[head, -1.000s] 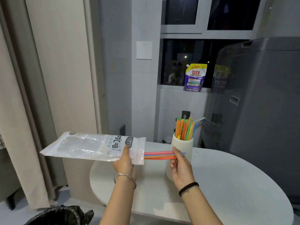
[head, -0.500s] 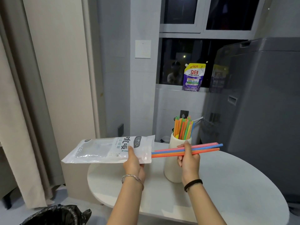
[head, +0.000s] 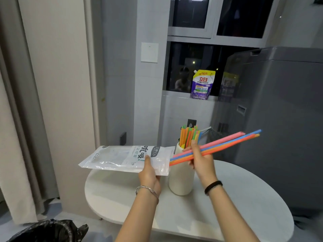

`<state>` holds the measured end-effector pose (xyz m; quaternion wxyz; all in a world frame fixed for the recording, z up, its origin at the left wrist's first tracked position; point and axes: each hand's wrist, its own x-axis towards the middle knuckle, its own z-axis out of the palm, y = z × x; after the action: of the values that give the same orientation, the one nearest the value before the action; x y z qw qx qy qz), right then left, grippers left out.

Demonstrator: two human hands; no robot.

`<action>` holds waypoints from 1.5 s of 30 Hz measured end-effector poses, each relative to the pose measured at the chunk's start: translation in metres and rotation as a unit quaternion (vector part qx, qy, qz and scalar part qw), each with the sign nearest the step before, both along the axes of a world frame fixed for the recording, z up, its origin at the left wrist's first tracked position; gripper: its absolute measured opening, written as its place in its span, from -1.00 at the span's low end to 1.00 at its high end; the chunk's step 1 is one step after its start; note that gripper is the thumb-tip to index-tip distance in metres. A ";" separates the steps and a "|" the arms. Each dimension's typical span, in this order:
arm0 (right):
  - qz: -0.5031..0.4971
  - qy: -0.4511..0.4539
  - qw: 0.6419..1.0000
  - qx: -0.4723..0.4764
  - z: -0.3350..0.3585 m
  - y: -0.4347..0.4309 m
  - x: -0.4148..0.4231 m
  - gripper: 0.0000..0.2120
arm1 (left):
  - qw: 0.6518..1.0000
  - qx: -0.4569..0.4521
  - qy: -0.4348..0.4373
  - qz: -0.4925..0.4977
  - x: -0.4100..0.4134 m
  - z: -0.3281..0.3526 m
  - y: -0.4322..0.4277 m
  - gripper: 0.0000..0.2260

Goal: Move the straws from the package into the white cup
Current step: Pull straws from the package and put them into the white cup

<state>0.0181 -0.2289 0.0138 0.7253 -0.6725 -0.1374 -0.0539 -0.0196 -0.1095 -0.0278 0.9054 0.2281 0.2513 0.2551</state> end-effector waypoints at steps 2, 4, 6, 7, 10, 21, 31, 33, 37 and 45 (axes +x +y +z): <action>-0.017 -0.024 0.999 -0.012 0.019 -0.019 0.012 -0.62 | 1.000 -0.003 0.000 0.010 0.000 0.000 0.001 -0.68; -0.038 -0.061 0.997 -0.024 0.038 -0.035 0.023 -0.63 | 1.000 -0.005 0.004 0.016 0.001 -0.002 0.004 -0.64; -0.059 -0.102 0.991 -0.057 0.057 -0.047 0.033 -0.62 | 1.000 -0.007 0.002 0.018 0.002 -0.002 0.006 -0.62; -0.063 -0.118 0.988 -0.076 0.063 -0.051 0.037 -0.63 | 1.000 -0.008 0.000 0.021 0.002 -0.003 0.006 -0.61; -0.051 -0.156 0.978 -0.126 0.074 -0.052 0.045 -0.64 | 1.000 -0.007 0.000 0.016 0.002 -0.004 0.004 -0.62; -0.025 -0.195 0.921 -0.337 0.065 -0.022 0.066 -0.61 | 1.000 -0.016 -0.012 0.011 -0.002 -0.003 0.008 -0.65; -0.056 -0.156 0.906 -0.389 0.059 -0.011 0.088 -0.63 | 0.999 -0.022 -0.019 0.028 -0.005 -0.002 0.014 -0.67; -0.055 -0.140 0.909 -0.390 0.060 -0.008 0.091 -0.61 | 0.999 -0.027 -0.020 0.029 -0.005 -0.001 0.014 -0.67; 0.026 -0.113 0.919 -0.378 0.055 -0.004 0.087 -0.68 | 0.999 -0.035 -0.020 0.027 -0.004 -0.001 0.011 -0.71; -0.023 -0.235 0.940 -0.246 0.067 -0.004 0.080 -0.33 | 0.999 -0.034 -0.019 0.029 -0.003 0.000 0.011 -0.72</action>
<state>0.0981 -0.2333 0.0810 0.4833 -0.8010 -0.2968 -0.1917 -0.0221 -0.0989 -0.0280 0.9093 0.1851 0.2490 0.2773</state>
